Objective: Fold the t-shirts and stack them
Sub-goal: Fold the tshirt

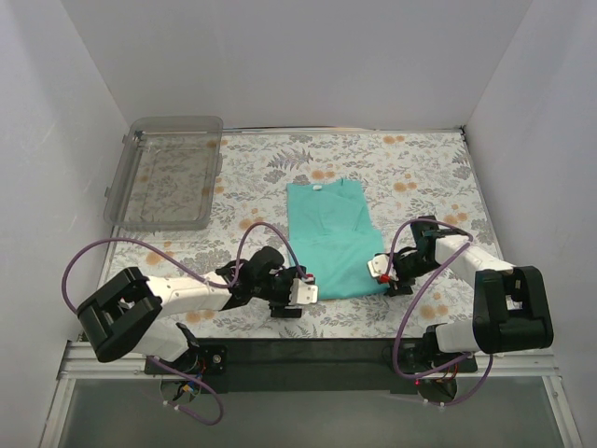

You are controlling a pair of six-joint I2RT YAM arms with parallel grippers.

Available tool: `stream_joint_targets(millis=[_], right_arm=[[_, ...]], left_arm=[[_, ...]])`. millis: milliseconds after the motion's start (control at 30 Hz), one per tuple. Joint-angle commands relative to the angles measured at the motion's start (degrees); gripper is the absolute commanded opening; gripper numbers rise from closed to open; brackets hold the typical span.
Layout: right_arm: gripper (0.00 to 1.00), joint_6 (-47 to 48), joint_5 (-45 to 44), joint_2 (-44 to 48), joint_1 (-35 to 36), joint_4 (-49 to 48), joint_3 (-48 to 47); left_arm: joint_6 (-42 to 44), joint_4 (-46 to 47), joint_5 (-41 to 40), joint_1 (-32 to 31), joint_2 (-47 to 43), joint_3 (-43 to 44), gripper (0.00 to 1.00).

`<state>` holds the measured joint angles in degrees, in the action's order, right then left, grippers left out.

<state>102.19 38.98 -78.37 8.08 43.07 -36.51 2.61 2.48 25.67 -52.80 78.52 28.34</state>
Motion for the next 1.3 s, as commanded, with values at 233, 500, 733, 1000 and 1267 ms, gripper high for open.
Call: stream_joint_targets(millis=[233,500,733,1000,1267], right_arm=[[0.31,0.20,-2.07,1.11,1.59,-3.61,3.29],[0.01,-2.17,-1.28,3.66,1.94,-3.96,3.91],[0.01,-8.94,0.55,5.94,1.59,4.55,-3.91],[0.01,-14.65,8.65,10.16,1.24,8.79,-11.73],[0.01,-20.97,11.64,6.66,1.07,10.02,-20.95]], left_arm=[[-2.17,3.67,-5.72,-2.93,3.21,0.14,0.21],[-2.17,4.20,-7.74,-4.33,4.19,0.32,0.00],[-4.72,1.22,-8.53,-3.81,-5.55,-0.48,0.00],[-6.65,-2.22,-3.80,-0.21,-12.77,2.15,0.00],[-6.39,-1.43,4.20,11.37,-13.75,7.60,0.00]])
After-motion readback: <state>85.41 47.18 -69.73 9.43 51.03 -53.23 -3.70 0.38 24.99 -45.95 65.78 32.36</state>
